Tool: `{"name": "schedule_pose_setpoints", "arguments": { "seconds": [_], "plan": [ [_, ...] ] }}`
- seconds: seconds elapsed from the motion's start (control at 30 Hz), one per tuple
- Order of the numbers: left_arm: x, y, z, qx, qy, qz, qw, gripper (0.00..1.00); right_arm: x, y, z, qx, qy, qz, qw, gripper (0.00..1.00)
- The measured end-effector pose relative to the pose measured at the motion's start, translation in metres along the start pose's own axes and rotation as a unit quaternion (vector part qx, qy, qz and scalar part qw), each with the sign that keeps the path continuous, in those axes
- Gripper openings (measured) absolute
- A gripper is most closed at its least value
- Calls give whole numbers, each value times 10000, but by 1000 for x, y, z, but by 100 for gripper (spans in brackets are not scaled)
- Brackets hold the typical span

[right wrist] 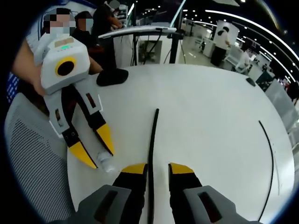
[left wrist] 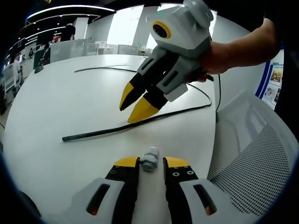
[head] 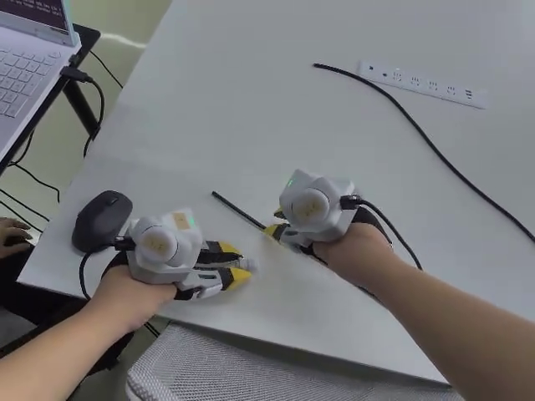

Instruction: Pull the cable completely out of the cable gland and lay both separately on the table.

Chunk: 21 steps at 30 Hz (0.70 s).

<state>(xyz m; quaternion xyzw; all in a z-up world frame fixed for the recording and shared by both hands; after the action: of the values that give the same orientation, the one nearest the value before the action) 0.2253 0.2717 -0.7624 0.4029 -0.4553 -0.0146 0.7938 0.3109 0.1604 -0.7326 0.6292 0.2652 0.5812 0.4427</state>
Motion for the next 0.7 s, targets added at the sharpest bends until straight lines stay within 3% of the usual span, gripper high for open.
{"name": "schedule_pose_setpoints", "arguments": {
  "seconds": [0.27,0.33,0.4,0.53,0.7],
  "plan": [
    [6,8,6,163,131,61,9998,29,-4,39,4,-110,-211,333,9992,25],
    [8,11,9,176,150,108,9997,32,-3,53,7,-97,-606,656,9960,27],
    [9,13,11,211,280,121,9993,36,-7,68,11,-119,-774,810,9936,30],
    [13,21,20,272,389,180,9987,40,-17,94,12,-48,-848,1123,9900,35],
    [22,38,30,325,425,347,9980,44,-34,119,8,-34,-814,1235,9890,43]
  ]
}}
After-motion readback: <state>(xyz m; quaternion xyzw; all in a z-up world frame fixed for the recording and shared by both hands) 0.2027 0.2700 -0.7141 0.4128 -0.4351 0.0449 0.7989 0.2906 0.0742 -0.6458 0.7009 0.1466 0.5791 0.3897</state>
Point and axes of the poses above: the centre of the closed fingertips' face, and the gripper's own axes: y roughly backward along the fingers, z roughly to its right, x roughly out of its top, the point moved 8 cm from there along y, roughly backward along the fingers, and after that the axes turned 7 degrees about -z, right-handed, at the moved point
